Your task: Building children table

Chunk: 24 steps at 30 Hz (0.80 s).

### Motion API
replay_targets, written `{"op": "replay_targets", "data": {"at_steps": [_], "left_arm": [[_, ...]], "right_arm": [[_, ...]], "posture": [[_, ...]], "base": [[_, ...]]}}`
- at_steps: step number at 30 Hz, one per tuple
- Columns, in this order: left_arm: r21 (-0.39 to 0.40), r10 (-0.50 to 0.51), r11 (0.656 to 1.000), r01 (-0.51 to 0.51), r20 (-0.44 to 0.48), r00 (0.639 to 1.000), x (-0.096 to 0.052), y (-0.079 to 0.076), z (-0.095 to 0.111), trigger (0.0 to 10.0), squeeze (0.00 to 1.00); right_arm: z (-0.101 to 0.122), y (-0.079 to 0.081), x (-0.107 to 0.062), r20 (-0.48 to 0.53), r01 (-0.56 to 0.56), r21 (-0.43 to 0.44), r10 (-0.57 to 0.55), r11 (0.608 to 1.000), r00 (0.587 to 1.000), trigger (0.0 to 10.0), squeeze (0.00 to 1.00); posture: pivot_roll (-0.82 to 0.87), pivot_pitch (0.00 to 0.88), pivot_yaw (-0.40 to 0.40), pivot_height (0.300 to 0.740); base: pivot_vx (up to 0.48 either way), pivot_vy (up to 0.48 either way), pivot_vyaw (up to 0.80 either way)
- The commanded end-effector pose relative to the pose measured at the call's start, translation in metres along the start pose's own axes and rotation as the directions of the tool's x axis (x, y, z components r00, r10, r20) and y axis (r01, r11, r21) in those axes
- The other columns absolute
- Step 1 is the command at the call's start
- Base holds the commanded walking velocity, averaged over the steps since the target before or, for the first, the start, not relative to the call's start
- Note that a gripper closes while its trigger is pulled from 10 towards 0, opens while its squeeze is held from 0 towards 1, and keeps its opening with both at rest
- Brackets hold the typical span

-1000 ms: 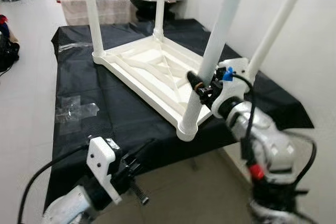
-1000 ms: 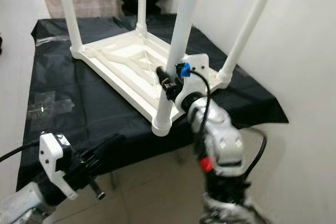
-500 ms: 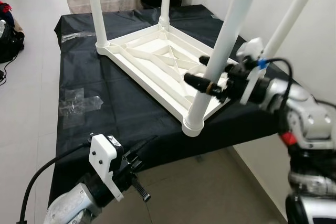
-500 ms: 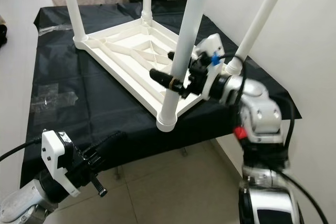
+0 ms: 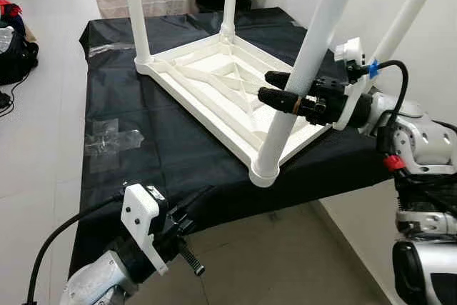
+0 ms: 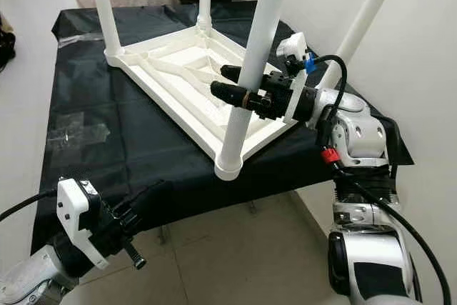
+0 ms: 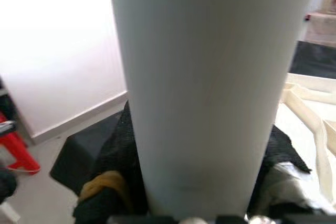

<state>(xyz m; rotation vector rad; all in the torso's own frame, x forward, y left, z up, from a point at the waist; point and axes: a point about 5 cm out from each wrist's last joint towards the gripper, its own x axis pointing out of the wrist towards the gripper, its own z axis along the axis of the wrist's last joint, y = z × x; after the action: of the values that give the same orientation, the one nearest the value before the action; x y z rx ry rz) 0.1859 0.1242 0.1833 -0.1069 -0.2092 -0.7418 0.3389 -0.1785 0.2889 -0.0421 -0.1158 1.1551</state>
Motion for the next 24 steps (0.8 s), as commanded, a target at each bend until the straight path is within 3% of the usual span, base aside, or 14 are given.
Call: {"op": "replay_targets", "data": {"at_steps": [1, 6, 7, 8, 9, 10, 11, 12, 15, 17, 21, 22, 23, 24], "left_arm": [[0.0, -0.003, 1.0, 0.003, -0.021, 1.0, 0.0, -0.001, -0.003, 10.0, 0.0], [0.002, -0.005, 1.0, 0.005, -0.019, 1.0, 0.0, 0.0, -0.003, 10.0, 0.0], [0.007, -0.008, 1.0, 0.008, -0.019, 1.0, 0.0, 0.001, -0.003, 10.0, 0.0], [0.01, -0.01, 1.0, 0.01, -0.02, 1.0, 0.0, 0.001, -0.003, 10.0, 0.0], [0.01, -0.01, 1.0, 0.01, -0.02, 1.0, 0.0, 0.001, -0.003, 10.0, 0.0], [0.011, -0.01, 1.0, 0.01, -0.021, 1.0, 0.0, 0.002, -0.003, 10.0, 0.0], [0.011, -0.01, 1.0, 0.01, -0.019, 1.0, 0.001, 0.003, -0.003, 10.0, 0.0], [0.011, -0.01, 1.0, 0.01, -0.019, 1.0, 0.001, 0.003, -0.003, 10.0, 0.0], [0.009, -0.011, 1.0, 0.011, -0.014, 1.0, 0.003, 0.003, -0.003, 10.0, 0.0], [0.005, -0.013, 1.0, 0.013, -0.012, 1.0, 0.004, 0.002, -0.004, 10.0, 0.0], [-0.001, -0.02, 1.0, 0.02, -0.007, 1.0, 0.006, 0.0, -0.006, 10.0, 0.0], [-0.001, -0.019, 1.0, 0.019, -0.006, 1.0, 0.006, 0.0, -0.006, 10.0, 0.0], [-0.001, -0.019, 1.0, 0.019, -0.006, 1.0, 0.006, 0.0, -0.006, 10.0, 0.0], [-0.002, -0.018, 1.0, 0.018, -0.005, 1.0, 0.007, 0.001, -0.006, 10.0, 0.0]], "right_arm": [[-0.002, 0.003, -0.005, 0.019, -0.04, 0.036, 0.039, 0.999, 0.999, 0.0, 0.0], [-0.01, 0.006, -0.012, 0.001, 0.076, 0.031, -0.076, 0.997, 0.997, 0.0, 0.0], [-0.033, 0.011, 0.0, -0.092, 0.373, -0.014, -0.373, 0.928, 0.923, 0.0, 0.0], [-0.043, 0.014, 0.006, -0.12, 0.52, -0.06, -0.524, 0.852, 0.843, 0.0, 0.0], [-0.043, 0.014, 0.006, -0.12, 0.52, -0.06, -0.524, 0.852, 0.843, 0.0, 0.0], [-0.05, 0.014, 0.008, -0.126, 0.652, -0.131, -0.665, 0.747, 0.736, 0.0, 0.0], [-0.07, 0.037, 0.024, -0.162, 0.731, -0.097, -0.735, 0.676, 0.659, 0.0, 0.0], [-0.07, 0.037, 0.024, -0.162, 0.731, -0.097, -0.735, 0.676, 0.659, 0.0, 0.0], [-0.088, 0.066, 0.04, -0.226, 0.779, 0.0, -0.759, 0.627, 0.611, 0.0, 0.0], [-0.09, 0.07, 0.046, -0.237, 0.772, 0.029, -0.747, 0.634, 0.622, 0.0, 0.0], [-0.079, 0.058, 0.048, -0.222, 0.769, 0.03, -0.746, 0.638, 0.628, 0.0, 0.0], [-0.074, 0.055, 0.048, -0.214, 0.773, 0.028, -0.751, 0.634, 0.624, 2.5, 0.0], [-0.074, 0.055, 0.048, -0.214, 0.773, 0.028, -0.751, 0.634, 0.624, 2.5, 0.0], [-0.069, 0.054, 0.049, -0.203, 0.77, 0.03, -0.751, 0.637, 0.629, 10.0, 0.0]], "posture": [[-0.04, 0.116, -0.106, 0.74], [-0.05, 0.105, -0.114, 0.74], [-0.04, 0.098, -0.119, 0.74], [-0.04, 0.098, -0.119, 0.74], [-0.04, 0.098, -0.119, 0.74], [-0.05, 0.097, -0.118, 0.74], [-0.05, 0.096, -0.116, 0.74], [-0.05, 0.096, -0.116, 0.74], [-0.06, 0.09, -0.104, 0.74], [-0.06, 0.085, -0.111, 0.74], [-0.07, 0.083, -0.114, 0.74], [-0.07, 0.084, -0.113, 0.74], [-0.07, 0.084, -0.113, 0.74], [-0.07, 0.086, -0.115, 0.74]], "base": [[0.0, 0.0, 0.0], [0.0, 0.0, 0.0], [0.0, 0.0, 0.0], [0.0, 0.0, 0.0], [0.0, 0.0, 0.0], [0.0, 0.0, 0.0], [0.0, 0.0, 0.0], [0.0, 0.0, 0.0], [0.0, 0.0, 0.0], [0.0, 0.0, 0.0], [0.0, 0.0, 0.0], [0.0, 0.0, 0.0], [0.0, 0.0, 0.0], [0.0, 0.0, 0.0]]}}
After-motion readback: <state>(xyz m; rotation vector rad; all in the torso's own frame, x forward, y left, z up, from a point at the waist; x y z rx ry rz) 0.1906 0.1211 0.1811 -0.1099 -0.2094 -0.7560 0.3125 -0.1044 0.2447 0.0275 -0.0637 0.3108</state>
